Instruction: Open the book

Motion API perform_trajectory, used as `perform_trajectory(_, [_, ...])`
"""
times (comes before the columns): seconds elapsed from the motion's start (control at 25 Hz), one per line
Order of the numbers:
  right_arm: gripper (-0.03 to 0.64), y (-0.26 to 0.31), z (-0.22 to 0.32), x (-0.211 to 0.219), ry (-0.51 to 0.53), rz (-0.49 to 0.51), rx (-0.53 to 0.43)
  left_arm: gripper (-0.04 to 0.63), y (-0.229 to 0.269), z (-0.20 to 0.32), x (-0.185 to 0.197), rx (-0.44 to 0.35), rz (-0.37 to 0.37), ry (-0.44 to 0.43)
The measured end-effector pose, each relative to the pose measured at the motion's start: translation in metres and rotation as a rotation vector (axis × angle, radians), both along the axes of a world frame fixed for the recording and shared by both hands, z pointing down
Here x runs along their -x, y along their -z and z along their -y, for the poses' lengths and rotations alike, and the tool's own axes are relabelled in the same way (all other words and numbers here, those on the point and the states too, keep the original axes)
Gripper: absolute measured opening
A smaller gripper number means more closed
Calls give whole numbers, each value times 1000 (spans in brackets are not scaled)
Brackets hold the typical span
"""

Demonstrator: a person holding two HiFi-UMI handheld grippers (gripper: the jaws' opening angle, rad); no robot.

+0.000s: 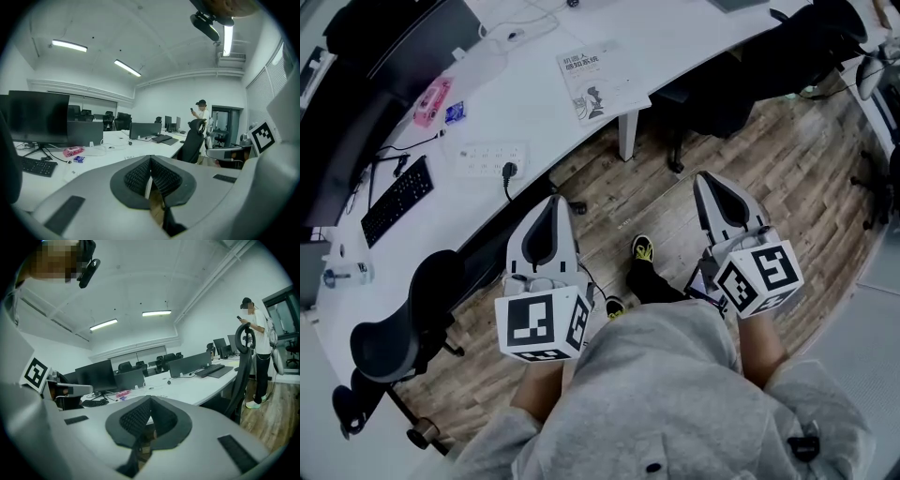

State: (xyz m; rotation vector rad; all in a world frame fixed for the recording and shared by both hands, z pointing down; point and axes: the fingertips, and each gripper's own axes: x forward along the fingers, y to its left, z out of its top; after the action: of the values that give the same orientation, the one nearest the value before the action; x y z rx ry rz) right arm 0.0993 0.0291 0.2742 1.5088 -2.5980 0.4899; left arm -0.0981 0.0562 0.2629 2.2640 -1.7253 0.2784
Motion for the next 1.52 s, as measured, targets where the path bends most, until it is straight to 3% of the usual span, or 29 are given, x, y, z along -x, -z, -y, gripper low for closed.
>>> perform_trajectory(0.92, [26,13,78,-34,43,69,-32,9,19,74,-44,-23,62,8])
perform_trajectory(1.52, [26,19,89,-61,31,86,-63,9,36,86,-62,-77,63,8])
